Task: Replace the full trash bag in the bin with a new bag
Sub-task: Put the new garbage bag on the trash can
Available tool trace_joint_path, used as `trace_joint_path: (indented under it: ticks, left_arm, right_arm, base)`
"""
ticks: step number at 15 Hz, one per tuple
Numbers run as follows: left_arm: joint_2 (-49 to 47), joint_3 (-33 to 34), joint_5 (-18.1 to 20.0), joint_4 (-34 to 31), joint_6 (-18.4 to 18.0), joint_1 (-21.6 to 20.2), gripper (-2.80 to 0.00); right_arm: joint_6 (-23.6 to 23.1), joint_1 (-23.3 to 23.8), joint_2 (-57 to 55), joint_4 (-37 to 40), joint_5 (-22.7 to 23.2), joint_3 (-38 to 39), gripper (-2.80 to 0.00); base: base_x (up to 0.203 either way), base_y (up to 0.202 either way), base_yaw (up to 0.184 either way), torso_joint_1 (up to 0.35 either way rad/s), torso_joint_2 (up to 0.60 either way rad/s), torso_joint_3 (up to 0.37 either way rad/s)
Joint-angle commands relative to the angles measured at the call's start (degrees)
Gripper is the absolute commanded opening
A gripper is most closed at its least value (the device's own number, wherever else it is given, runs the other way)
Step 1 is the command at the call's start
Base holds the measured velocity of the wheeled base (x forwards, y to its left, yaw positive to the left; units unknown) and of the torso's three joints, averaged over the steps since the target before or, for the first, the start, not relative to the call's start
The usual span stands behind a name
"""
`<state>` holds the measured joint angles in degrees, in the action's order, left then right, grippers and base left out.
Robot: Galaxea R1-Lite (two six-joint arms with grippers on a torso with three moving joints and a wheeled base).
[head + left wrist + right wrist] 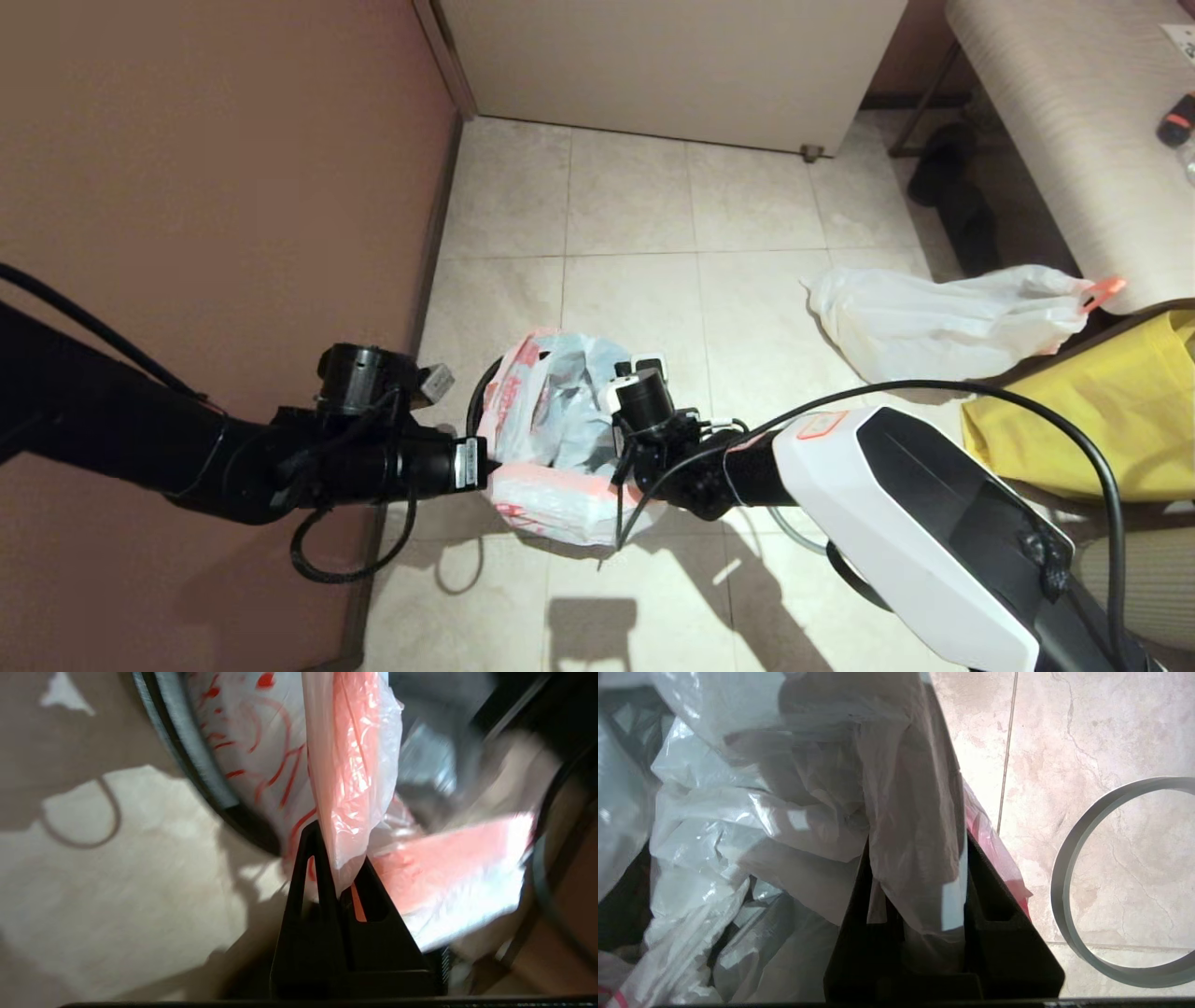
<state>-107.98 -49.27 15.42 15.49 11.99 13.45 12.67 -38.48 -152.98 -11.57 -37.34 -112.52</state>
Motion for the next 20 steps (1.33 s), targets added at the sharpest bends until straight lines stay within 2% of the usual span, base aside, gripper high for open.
trace_joint_path:
  ticks: [1,3,5,7,8,11,13,14,16,18,19,20]
  left_arm:
    - [1.3,-1.6,0.1,-5.5,-3.3,-1.7,-2.8]
    - [-2.0,-3.1,-0.9,-6.5,-4.4,-4.3,-2.8]
    - [-5.4,-4.1,-4.3,-5.8,-5.4,-6.3,-2.8]
    - [-9.4,-3.8,-7.2,-4.9,-10.2,-7.1,-2.8]
    - [-11.2,-3.3,-8.4,-4.0,-11.1,-7.0,-2.8]
    - [-11.7,-0.2,-8.6,-1.7,-12.9,-5.3,-2.8]
    - [-12.0,2.5,-7.6,-1.6,-18.4,-4.4,-2.8]
    - [-13.8,2.5,-7.5,-1.5,-19.4,-4.3,-2.8]
    - [-15.6,2.6,-7.9,-1.2,-20.1,-4.0,-2.8]
    - [-18.8,1.9,-10.5,-0.8,-20.1,-3.7,-2.8]
    - [-20.6,0.7,-12.3,-0.1,-19.5,-3.7,-2.8]
    - [-21.7,-1.0,-13.6,1.4,-16.7,-3.7,-2.8]
  right_arm:
    - [0.2,0.6,0.0,-0.2,-0.5,-0.1,-2.8]
    - [0.2,0.8,0.2,-0.2,-0.5,-0.1,-2.8]
    - [0.2,1.0,0.3,-0.2,-0.5,-0.1,-2.8]
    - [0.2,1.0,0.7,-0.2,-0.5,-0.1,-2.8]
    - [0.2,1.1,0.9,-0.2,-0.4,-0.1,-2.8]
    - [0.2,1.4,0.9,-0.3,-0.5,-0.2,-2.8]
    - [0.4,1.6,1.5,-0.3,-0.5,-0.2,-2.8]
    - [0.6,1.5,1.8,-0.3,-0.4,-0.2,-2.8]
    - [0.6,1.5,1.8,-0.3,-0.4,-0.2,-2.8]
    - [0.6,1.5,2.1,-0.3,-0.5,-0.2,-2.8]
    - [0.6,1.4,2.3,-0.3,-0.5,-0.2,-2.8]
    - [0.6,1.3,2.4,-0.3,-0.5,-0.2,-2.8]
  base:
    - [0.0,0.0,0.0,0.0,0.0,0.0]
    - [0.0,0.0,0.0,0.0,0.0,0.0]
    - [0.0,0.0,0.0,0.0,0.0,0.0]
    - [0.0,0.0,0.0,0.0,0.0,0.0]
    - [0.0,0.0,0.0,0.0,0.0,0.0]
    - [0.0,0.0,0.0,0.0,0.0,0.0]
    - [0.0,0.0,0.0,0.0,0.0,0.0]
    - [0.0,0.0,0.0,0.0,0.0,0.0]
    - [0.0,0.0,0.0,0.0,0.0,0.0]
    - [0.0,0.0,0.0,0.0,0.0,0.0]
    - [0.0,0.0,0.0,0.0,0.0,0.0]
    - [0.0,0.0,0.0,0.0,0.0,0.0]
